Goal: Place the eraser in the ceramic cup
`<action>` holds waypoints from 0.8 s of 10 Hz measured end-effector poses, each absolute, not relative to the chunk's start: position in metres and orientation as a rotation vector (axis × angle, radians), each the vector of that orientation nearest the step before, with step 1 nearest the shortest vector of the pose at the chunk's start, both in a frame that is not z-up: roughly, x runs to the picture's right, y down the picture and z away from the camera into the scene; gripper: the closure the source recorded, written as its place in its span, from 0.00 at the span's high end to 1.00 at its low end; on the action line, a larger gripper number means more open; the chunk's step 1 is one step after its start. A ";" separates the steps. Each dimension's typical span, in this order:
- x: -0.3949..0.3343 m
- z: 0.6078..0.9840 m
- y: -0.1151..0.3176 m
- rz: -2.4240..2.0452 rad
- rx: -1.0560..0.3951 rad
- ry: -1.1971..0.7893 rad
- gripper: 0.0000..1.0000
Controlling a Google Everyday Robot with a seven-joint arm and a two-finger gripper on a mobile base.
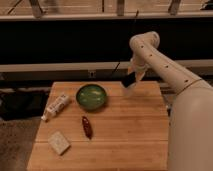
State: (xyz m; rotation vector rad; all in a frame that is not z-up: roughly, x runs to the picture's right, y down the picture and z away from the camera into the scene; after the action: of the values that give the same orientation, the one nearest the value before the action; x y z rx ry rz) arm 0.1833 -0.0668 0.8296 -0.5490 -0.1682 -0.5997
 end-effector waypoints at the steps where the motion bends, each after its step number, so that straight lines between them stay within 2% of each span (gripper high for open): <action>1: 0.180 0.830 -0.071 -0.600 -0.549 -0.169 0.00; 4: 0.185 0.840 -0.068 -0.596 -0.562 -0.156 0.02; 5: 0.185 0.844 -0.065 -0.597 -0.569 -0.154 0.08; 6: 0.187 0.852 -0.057 -0.597 -0.577 -0.151 0.20; 8: 0.195 0.868 -0.045 -0.585 -0.579 -0.151 0.38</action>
State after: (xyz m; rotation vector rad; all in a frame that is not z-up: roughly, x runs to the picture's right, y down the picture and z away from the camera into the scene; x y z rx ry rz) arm 0.1950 -0.0451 0.8676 -0.5793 -0.1507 -0.5851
